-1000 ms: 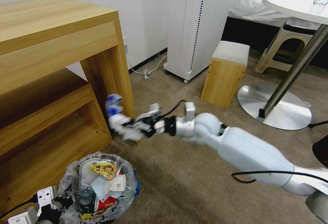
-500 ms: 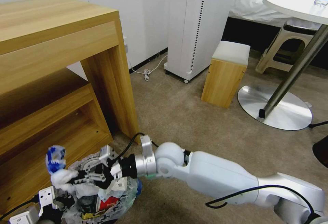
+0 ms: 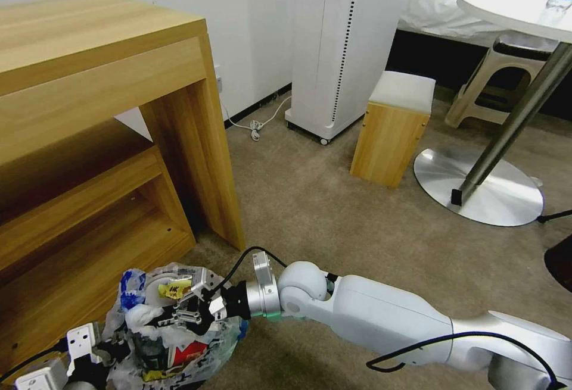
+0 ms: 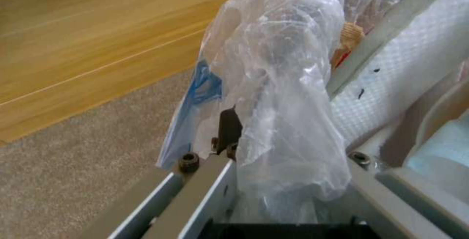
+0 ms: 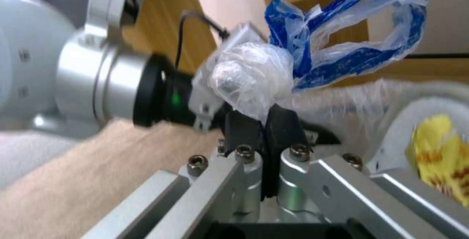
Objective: Pick up the trash bin and place the garbage on the floor into it.
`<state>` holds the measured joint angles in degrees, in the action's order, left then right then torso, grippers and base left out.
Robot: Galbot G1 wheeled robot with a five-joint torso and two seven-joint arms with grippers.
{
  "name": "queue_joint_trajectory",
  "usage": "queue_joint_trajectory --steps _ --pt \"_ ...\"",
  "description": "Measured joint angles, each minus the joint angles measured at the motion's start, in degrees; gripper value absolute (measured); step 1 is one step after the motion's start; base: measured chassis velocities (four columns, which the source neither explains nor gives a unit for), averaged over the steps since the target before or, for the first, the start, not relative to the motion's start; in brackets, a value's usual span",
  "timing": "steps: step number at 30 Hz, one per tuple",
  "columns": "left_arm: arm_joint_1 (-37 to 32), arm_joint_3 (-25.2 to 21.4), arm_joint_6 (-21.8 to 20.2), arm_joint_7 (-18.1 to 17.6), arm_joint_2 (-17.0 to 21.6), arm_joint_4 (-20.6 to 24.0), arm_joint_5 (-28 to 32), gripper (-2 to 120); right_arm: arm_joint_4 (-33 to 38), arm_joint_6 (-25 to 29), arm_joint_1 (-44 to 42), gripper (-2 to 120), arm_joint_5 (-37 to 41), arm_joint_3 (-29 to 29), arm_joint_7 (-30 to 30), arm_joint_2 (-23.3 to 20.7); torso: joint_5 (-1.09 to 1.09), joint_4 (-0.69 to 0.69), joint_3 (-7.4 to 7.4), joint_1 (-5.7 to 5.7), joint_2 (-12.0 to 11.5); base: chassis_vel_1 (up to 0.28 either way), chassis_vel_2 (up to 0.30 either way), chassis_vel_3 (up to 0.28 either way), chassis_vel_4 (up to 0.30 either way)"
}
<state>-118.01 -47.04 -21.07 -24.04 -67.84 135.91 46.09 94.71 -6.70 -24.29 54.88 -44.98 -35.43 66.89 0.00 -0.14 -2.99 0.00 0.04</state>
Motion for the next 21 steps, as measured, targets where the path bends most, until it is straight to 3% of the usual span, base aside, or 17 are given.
queue_joint_trajectory --steps 7,16,21 --pt "-0.5 -0.2 -0.5 0.6 0.1 0.6 0.4 1 -0.4 -0.8 -0.1 0 -0.3 -0.7 1.1 0.3 0.0 -0.01 0.0 0.0 0.0 0.0 0.0 0.0 0.0" --pt "-0.2 0.0 -1.0 1.3 -0.2 0.6 -0.2 1 2.6 -6.8 1.0 30 3.8 0.5 1.6 0.1 0.0 -0.02 0.0 0.0 0.0 0.0 0.0 0.0 0.0" --pt "0.0 0.1 -1.0 1.7 -0.3 0.6 -1.0 1 2.5 -6.8 0.9 52 4.0 0.3 6.9 0.4 0.0 -0.01 0.0 0.0 0.0 0.0 0.0 0.0 0.0"
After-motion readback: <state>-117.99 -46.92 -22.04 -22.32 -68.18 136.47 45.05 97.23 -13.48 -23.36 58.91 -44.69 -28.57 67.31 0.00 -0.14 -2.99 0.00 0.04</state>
